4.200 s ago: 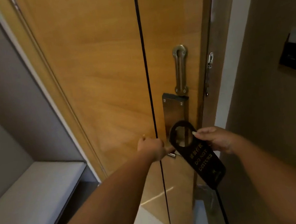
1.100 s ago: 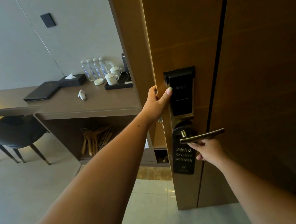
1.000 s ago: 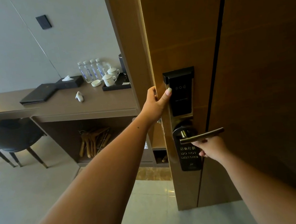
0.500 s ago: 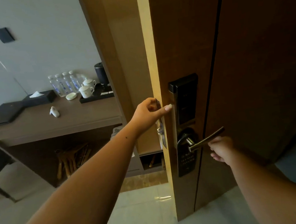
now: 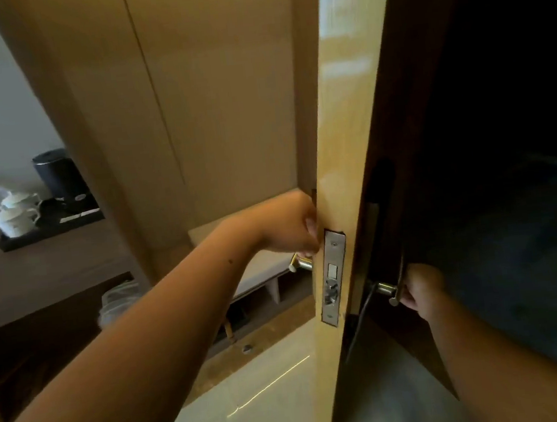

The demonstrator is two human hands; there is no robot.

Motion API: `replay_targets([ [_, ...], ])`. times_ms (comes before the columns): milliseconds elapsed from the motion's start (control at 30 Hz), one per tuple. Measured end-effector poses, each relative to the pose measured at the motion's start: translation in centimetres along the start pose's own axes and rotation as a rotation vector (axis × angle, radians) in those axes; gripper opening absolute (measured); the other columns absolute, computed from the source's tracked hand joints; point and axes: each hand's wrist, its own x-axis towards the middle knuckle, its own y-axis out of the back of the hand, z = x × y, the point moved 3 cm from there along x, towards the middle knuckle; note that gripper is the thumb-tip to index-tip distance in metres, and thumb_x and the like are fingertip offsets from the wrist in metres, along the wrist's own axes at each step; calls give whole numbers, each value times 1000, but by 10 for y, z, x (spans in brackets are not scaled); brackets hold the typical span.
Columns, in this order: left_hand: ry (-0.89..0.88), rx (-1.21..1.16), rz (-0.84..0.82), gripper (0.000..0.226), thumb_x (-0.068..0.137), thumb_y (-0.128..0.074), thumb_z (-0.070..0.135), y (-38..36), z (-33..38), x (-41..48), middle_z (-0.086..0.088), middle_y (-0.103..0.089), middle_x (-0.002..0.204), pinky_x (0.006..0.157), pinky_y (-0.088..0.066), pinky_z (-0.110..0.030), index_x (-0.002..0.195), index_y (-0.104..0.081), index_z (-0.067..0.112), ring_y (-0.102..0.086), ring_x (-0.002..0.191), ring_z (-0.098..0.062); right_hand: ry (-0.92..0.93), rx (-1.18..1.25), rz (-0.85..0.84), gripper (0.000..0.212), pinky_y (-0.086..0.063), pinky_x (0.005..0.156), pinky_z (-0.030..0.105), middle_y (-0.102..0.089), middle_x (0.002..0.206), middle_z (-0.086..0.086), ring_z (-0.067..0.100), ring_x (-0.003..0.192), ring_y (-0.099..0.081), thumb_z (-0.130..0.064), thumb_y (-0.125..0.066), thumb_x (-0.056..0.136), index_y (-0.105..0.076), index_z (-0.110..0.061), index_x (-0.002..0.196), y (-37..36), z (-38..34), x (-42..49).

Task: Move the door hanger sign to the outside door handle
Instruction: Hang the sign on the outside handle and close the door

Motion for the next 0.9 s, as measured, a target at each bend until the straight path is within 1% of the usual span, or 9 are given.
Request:
replay_targets([
  [67,-58,95,-67,8,75,-66,13,-10,27,14,-4,-72,81,69,-53,-29,79,-68,7,-67,74,-12,9,49,60,25,-47,75,36,-55,74,9,20,64,-52,-8,-44,94,-57,1,113,34,2,-2],
  [200,-169,56,-235,13,80,-60,15,-37,79,39,1,-75,77,82,-54,-35,69,-67,14,-69,78,-8,-21,160,176,28,-43,55,30,-53,75,8,19,64,-50,-9,-37,96,-53,-2,118,103,11,-8],
  [333,-326,22,-300,17,81,-56,21,-73,132,64,3,-73,79,81,-51,-34,72,-70,16,-67,78,-8,-3,253,290,11,-43,52,33,-52,76,9,21,66,-51,-13,-44,91,-54,-10,91,156,22,-18],
  [433,-433,21,-345,16,86,-53,23,-106,164,85,3,-70,94,87,-50,-37,88,-69,21,-63,90,-11,70,296,369,14,-44,60,34,-56,82,6,21,74,-53,-30,-48,89,-55,-18,87,189,18,-25],
  [533,-537,95,-407,28,88,-50,23,-140,187,106,8,-61,105,84,-46,-29,113,-63,23,-57,99,-11,110,300,384,38,-46,86,44,-65,102,8,28,94,-57,-49,-44,87,-61,-18,102,218,8,-27],
  [567,-568,109,-402,27,88,-50,22,-150,194,114,6,-59,101,81,-47,-30,111,-62,23,-57,95,-12,126,322,375,40,-45,89,46,-66,103,7,28,96,-58,-52,-44,87,-64,-19,99,226,5,-27],
  [700,-621,-20,-291,14,86,-51,22,-182,232,155,-11,-62,80,73,-54,-47,82,-61,13,-61,75,-25,193,398,396,34,-46,67,35,-67,95,5,21,84,-60,-52,-41,89,-64,-27,96,271,-15,-30],
  [833,-675,-38,-296,4,80,-54,25,-220,254,195,1,-61,77,71,-56,-45,76,-56,25,-60,71,-16,190,442,400,60,-41,99,48,-59,125,7,28,113,-55,-69,-33,83,-57,-28,120,323,-27,-16],
  [900,-674,103,-301,8,77,-57,28,-242,256,220,4,-61,87,76,-54,-43,82,-51,31,-58,80,-16,186,411,456,64,-36,106,48,-63,119,5,26,112,-56,-72,-34,80,-57,-26,119,349,-30,-6],
])
